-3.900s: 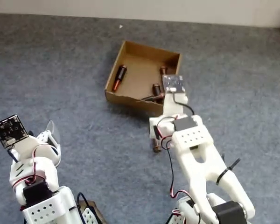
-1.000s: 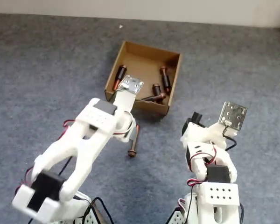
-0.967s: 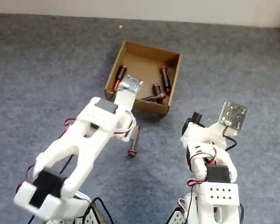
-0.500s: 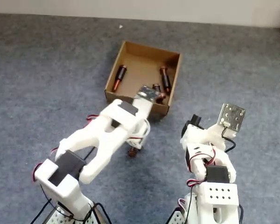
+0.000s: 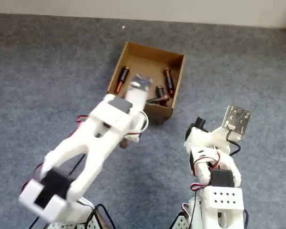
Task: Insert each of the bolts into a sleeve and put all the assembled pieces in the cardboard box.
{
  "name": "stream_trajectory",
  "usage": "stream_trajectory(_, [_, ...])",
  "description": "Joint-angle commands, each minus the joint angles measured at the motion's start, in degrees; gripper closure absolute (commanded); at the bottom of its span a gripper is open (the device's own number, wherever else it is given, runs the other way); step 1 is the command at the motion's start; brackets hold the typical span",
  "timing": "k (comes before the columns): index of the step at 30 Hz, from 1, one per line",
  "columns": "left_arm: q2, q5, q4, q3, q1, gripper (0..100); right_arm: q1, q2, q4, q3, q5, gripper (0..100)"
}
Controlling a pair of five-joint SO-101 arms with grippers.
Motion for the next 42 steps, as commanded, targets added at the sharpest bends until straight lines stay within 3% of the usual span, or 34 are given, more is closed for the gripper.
stream_trajectory(1, [-11.6, 12.1, 4.0, -0.9, -8.0, 99, 0.8, -1.5, -1.8, -0.7, -0.6, 99.5])
stream_trajectory(5, [-17.5, 20.1, 4.1, 0.7, -15.2, 99, 0.7, -1.5, -1.8, -0.7, -0.6, 99.5])
stream_trajectory(10, [-22.9, 41.1, 4.0, 7.1, -20.3, 99, 0.7, -1.5, -1.8, -0.7, -0.6, 99.5])
stream_trajectory(17, [-27.7, 44.0, 4.0, 13.9, -18.8, 98, 0.6, -1.4, -1.8, -0.7, -0.6, 99.5])
stream_trajectory(22, [-29.2, 53.7, 4.0, 17.6, -18.7, 81, 0.6, -1.4, -1.8, -0.7, -0.6, 99.5])
stream_trajectory(25, [-29.9, 54.0, 4.4, 19.0, -18.6, 68, 0.6, -1.4, -1.8, -0.7, -0.6, 99.5])
stream_trajectory(28, [-31.0, 54.0, 4.5, 19.9, -18.6, 62, 0.6, -1.4, -1.9, -0.7, -0.6, 99.5])
stream_trajectory(30, [-31.9, 51.5, 4.6, 19.9, -18.6, 63, 0.6, -1.4, -1.9, -0.7, -0.6, 99.5])
stream_trajectory(37, [-37.2, 23.9, 9.0, 19.8, -19.0, 66, 0.6, -1.4, -1.9, -0.7, -0.6, 99.5])
stream_trajectory(42, [-40.9, 3.5, 8.7, 19.9, -21.0, 74, 0.6, -1.4, -1.9, -0.7, -0.6, 99.5])
